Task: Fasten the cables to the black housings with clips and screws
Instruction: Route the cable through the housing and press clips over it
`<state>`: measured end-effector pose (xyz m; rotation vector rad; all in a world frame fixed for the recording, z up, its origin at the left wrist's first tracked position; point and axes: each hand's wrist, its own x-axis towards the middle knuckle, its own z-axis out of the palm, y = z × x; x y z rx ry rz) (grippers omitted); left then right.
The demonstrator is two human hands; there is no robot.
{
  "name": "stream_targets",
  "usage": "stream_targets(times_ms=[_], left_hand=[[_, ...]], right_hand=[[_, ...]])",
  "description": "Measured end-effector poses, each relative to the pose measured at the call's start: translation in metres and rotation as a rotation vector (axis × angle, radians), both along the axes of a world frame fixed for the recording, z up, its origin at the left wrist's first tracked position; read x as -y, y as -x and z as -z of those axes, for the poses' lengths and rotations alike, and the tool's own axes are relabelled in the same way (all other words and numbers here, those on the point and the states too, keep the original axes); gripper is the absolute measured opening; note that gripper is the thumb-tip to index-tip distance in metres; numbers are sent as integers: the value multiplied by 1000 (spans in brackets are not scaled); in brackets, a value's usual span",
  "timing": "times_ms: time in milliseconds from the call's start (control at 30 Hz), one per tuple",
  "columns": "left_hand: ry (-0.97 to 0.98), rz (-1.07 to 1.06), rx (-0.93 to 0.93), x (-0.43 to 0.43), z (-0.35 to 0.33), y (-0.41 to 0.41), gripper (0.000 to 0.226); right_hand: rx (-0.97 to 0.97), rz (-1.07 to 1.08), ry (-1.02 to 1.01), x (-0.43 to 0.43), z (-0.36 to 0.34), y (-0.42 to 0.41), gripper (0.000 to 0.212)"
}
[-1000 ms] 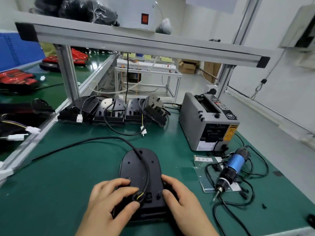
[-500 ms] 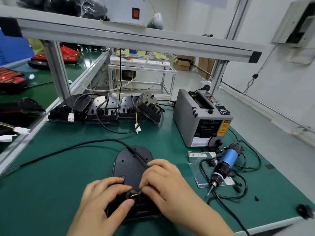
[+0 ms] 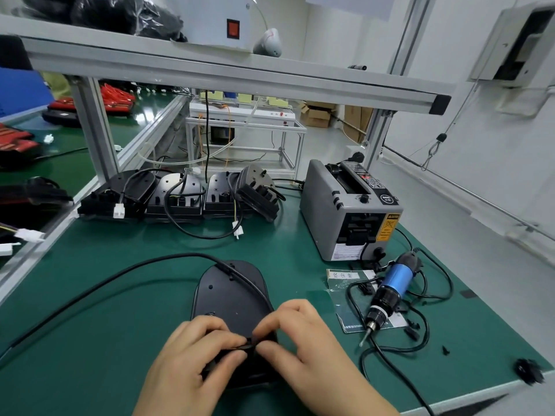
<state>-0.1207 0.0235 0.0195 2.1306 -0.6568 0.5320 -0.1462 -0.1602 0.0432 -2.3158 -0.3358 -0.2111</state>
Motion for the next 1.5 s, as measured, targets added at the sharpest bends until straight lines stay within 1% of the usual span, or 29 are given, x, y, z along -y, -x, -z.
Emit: stream_targets(times_ms=[67, 167, 233, 300, 333, 400, 467, 567, 667, 867, 967, 1100, 1167, 1267, 1367, 1500], left_hand=[[-24, 7, 5, -1, -1, 0, 17], [-61, 17, 3, -2, -2, 0, 13], [-89, 16, 5, -2, -3, 0, 13], [-106, 20, 2, -2, -4, 0, 13], [-106, 23, -1, -2, -5, 0, 12], [-107, 24, -3, -2, -5, 1, 12], [-112, 21, 0, -2, -5, 1, 11], [-122, 22, 2, -2, -6, 2, 10], [-126, 28, 6, -2, -5, 2, 10], [-113, 26, 3, -2, -5, 1, 11], [-118, 20, -12, -2, -4, 1, 12], [-123, 15, -20, -1, -4, 2, 12], [-121, 7, -13, -2, -3, 2, 13], [-104, 10, -17, -3, -3, 0, 13], [-98, 22, -10, -3, -3, 0, 13], [-99, 18, -11, -2, -3, 1, 12]], right_hand=[[74, 36, 14, 13, 0, -4, 10], [126, 242, 135, 45, -5, -19, 7], [100, 438, 302, 72, -10, -32, 10], [37, 622, 553, 99, -13, -42, 14], [-7, 674, 671, 111, -13, -45, 16], [-95, 705, 817, 127, -9, -50, 21], [-142, 701, 883, 134, -2, -53, 24], [-156, 700, 970, 137, 8, -58, 25], [-152, 702, 1025, 137, 14, -62, 26], [-155, 746, 1032, 139, 14, -67, 18], [-156, 754, 1048, 138, 14, -70, 20], [-44, 772, 927, 131, 10, -70, 23], [-27, 762, 904, 128, 8, -69, 23], [-109, 726, 1007, 131, 5, -67, 23], [-191, 684, 1036, 135, 5, -65, 21], [-170, 677, 1068, 130, 10, -64, 21]])
